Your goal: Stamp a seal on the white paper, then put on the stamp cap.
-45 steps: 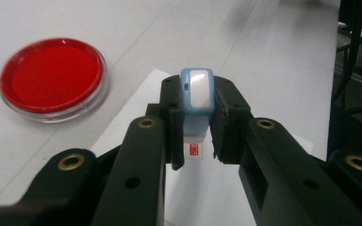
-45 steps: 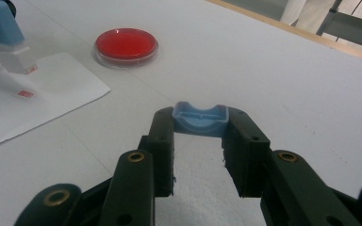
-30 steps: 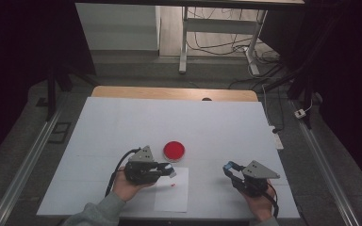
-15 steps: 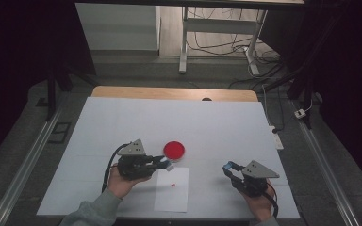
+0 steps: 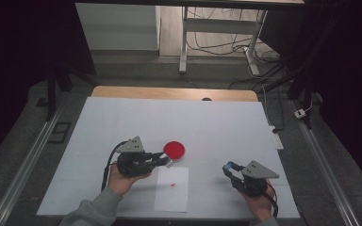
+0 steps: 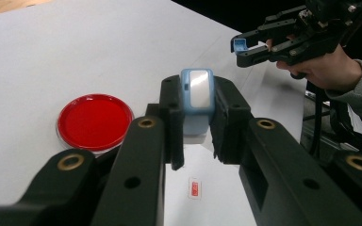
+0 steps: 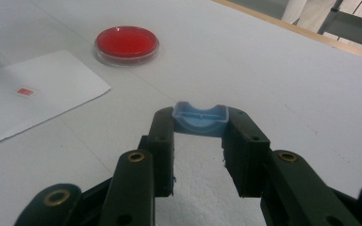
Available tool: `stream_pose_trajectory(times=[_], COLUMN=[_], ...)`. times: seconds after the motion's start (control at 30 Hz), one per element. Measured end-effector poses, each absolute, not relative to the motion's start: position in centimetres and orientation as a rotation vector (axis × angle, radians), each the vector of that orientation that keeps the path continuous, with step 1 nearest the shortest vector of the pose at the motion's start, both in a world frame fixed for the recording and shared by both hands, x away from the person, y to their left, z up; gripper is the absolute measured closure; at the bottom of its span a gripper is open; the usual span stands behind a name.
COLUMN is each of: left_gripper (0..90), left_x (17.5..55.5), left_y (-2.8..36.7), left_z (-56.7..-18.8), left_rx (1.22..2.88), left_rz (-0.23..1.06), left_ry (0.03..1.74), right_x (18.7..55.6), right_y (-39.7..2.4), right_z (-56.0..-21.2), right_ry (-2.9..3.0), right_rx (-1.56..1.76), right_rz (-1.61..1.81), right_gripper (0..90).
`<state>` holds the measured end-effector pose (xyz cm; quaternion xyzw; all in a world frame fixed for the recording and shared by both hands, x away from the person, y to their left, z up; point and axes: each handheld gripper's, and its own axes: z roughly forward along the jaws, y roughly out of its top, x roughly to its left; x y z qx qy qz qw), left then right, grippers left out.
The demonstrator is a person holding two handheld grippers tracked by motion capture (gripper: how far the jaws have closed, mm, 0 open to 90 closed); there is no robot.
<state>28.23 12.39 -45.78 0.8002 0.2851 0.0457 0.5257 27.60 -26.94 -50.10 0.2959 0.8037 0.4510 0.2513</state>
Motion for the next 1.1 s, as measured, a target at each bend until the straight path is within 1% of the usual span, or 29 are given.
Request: stream_pose_trajectory(times=[1.1], left_gripper=[76.1], left_x=[28.46], left_y=[12.09], left_z=[-45.94], left_rx=[1.915], left_rz=[0.127], left_ry=[0.69], right_x=[27.63], right_y=[-26.02], right_z=[-50.16], right_ry=[2.204], right_rx=[0.783], right_rz=[1.246], right_gripper=[65.0])
